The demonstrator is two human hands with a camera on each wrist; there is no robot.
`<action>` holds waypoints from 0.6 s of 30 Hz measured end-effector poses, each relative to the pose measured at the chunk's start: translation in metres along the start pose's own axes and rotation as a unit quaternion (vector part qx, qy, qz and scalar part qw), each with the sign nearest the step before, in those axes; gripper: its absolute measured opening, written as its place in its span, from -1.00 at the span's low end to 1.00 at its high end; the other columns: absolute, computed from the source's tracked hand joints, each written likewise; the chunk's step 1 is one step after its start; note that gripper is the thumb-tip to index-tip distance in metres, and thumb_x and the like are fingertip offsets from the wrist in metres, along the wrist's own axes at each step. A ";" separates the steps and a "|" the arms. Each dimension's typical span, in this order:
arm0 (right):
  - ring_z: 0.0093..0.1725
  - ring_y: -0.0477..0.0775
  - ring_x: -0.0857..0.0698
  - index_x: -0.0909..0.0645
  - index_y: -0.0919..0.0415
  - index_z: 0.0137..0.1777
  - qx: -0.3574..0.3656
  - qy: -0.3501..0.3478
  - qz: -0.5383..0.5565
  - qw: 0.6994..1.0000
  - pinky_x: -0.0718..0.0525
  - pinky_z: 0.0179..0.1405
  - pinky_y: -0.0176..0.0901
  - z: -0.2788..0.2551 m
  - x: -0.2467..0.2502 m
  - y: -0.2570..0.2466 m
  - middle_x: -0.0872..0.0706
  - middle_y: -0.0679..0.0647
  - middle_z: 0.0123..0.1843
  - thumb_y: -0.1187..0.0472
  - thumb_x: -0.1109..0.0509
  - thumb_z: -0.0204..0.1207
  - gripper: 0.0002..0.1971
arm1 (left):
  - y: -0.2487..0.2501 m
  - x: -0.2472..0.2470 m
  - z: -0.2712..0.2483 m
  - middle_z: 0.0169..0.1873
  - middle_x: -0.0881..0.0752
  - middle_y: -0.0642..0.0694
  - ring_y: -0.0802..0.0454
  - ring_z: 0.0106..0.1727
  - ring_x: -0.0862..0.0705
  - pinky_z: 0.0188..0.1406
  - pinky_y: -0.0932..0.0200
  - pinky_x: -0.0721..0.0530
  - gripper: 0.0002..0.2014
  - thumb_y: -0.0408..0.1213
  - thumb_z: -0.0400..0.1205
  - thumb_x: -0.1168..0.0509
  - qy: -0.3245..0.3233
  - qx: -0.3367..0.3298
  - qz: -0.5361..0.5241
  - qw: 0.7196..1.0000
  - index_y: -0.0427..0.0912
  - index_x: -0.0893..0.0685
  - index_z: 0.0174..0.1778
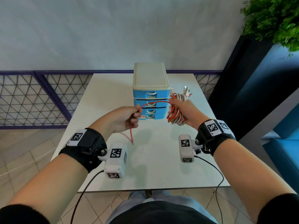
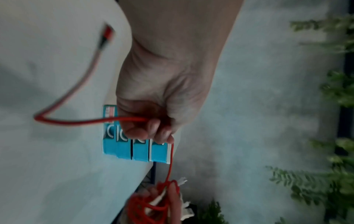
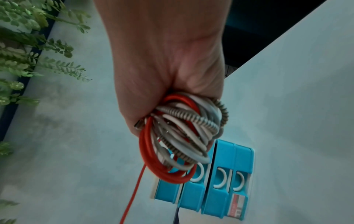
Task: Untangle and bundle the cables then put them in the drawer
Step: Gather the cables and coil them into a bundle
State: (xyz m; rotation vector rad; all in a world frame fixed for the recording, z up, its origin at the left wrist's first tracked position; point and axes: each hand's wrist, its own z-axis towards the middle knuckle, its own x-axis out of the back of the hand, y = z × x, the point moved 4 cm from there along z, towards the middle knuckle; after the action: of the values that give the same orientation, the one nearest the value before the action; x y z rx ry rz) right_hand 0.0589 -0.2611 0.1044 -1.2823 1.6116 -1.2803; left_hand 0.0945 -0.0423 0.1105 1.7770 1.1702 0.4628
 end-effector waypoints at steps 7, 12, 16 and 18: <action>-0.36 0.16 -0.73 -0.64 0.30 0.05 -0.005 -0.044 0.033 0.998 -0.76 -0.14 0.16 -0.005 -0.028 0.001 -0.72 0.23 -0.26 -0.01 -0.49 0.48 -0.64 | 0.000 -0.044 -0.005 -0.41 -0.73 0.04 0.16 -0.41 -0.71 -0.26 0.20 -0.79 -0.83 -0.17 0.66 -0.27 -0.075 -0.007 -0.013 0.997 -0.14 -0.67 -0.17; -0.01 0.21 -0.79 -0.68 0.27 0.23 -0.011 -0.174 0.109 0.979 -0.77 0.04 0.06 -0.015 -0.045 -0.010 -0.82 0.24 0.02 -0.23 -0.32 0.54 -0.44 | -0.001 -0.057 -0.002 -0.42 -0.78 -0.01 0.14 -0.41 -0.74 -0.32 0.24 -0.78 -0.82 -0.14 0.61 -0.36 -0.055 -0.013 0.029 0.998 -0.16 -0.71 -0.22; -0.21 0.15 -0.80 -0.66 0.24 0.18 0.023 -0.189 0.077 0.979 -0.80 -0.15 -0.02 -0.022 -0.048 -0.015 -0.83 0.20 -0.13 0.02 -0.36 0.61 -0.69 | -0.003 -0.058 -0.003 -0.48 -0.74 0.00 0.16 -0.54 -0.66 -0.52 0.30 -0.68 -0.80 -0.11 0.61 -0.36 -0.043 -0.002 0.054 0.998 -0.13 -0.69 -0.26; -0.45 0.08 -0.74 -0.63 0.23 0.03 0.025 -0.131 0.069 0.989 -0.76 -0.42 -0.09 -0.022 -0.042 -0.015 -0.77 0.14 -0.35 0.21 -0.41 0.58 -0.89 | -0.005 -0.056 -0.003 -0.55 -0.61 0.06 0.20 -0.65 -0.45 -0.66 0.37 -0.48 -0.79 -0.09 0.63 -0.33 -0.057 0.004 0.072 0.996 -0.10 -0.64 -0.26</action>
State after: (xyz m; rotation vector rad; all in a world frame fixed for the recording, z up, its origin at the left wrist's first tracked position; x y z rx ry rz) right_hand 0.0540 -0.2151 0.1221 -1.2286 1.4464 -1.0152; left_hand 0.0633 -0.0884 0.1173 1.8775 0.9709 0.4362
